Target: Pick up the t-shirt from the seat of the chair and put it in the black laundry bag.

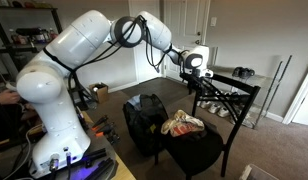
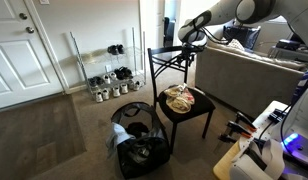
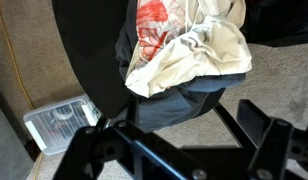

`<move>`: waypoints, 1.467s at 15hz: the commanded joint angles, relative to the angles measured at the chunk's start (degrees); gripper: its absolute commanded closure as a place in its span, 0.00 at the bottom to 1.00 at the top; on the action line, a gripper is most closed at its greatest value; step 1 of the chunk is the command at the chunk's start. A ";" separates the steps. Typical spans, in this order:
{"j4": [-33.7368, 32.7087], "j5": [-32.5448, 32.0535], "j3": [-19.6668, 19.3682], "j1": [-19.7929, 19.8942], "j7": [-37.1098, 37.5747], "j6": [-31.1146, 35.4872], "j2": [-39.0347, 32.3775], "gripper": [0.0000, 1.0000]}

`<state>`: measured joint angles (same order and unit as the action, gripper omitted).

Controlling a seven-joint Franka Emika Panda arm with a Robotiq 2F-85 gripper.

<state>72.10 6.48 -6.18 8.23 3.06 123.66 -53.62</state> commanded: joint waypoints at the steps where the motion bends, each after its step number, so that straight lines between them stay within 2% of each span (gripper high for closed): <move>1: -0.28 -0.69 0.72 0.57 0.27 -0.15 -0.14 0.00; 8: -2.23 0.37 1.60 0.18 2.17 6.21 -7.04 0.00; 17: -11.24 0.95 1.59 0.59 8.38 1.28 -18.28 0.00; 22: -17.74 3.99 3.82 2.48 10.95 -3.19 -23.34 0.00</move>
<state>59.62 7.82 -4.38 8.91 12.10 123.36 -73.63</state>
